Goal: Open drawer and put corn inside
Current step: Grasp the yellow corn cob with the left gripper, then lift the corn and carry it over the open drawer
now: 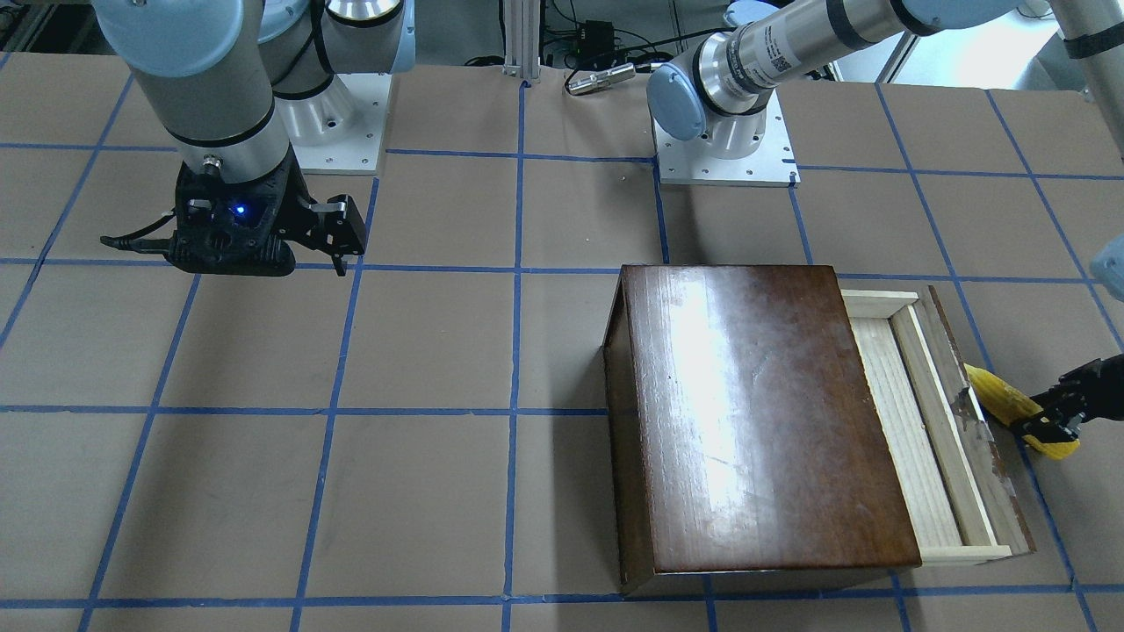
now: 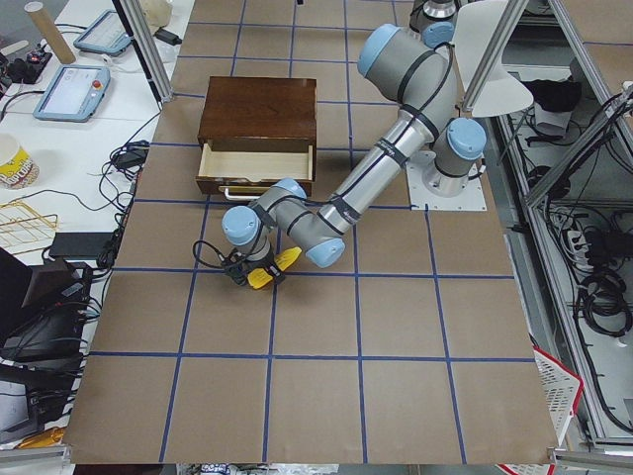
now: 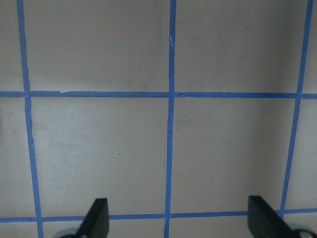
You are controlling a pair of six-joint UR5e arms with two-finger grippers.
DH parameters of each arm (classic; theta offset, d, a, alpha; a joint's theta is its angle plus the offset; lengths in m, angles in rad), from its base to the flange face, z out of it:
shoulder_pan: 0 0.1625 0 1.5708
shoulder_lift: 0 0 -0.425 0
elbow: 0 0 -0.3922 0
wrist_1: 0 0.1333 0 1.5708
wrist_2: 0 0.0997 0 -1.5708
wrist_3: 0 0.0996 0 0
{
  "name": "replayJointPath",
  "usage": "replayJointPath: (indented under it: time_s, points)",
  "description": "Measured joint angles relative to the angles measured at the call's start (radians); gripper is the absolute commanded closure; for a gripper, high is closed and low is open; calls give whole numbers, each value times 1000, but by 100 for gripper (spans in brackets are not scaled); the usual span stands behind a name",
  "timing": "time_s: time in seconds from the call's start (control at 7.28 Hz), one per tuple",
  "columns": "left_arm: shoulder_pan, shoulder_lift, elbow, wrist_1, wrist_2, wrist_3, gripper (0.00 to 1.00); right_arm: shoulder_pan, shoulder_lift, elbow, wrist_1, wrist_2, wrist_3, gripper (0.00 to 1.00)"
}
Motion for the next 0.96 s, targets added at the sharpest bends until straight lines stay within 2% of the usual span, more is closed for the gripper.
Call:
replayJointPath:
  time_s: [0.41,0.96]
  points:
    - [-24,24,49,-25,-12,27,100,0,0,0,0,0,0,0]
    - [-84,123,243,-285,-12,200,100,0,0,0,0,0,0,0]
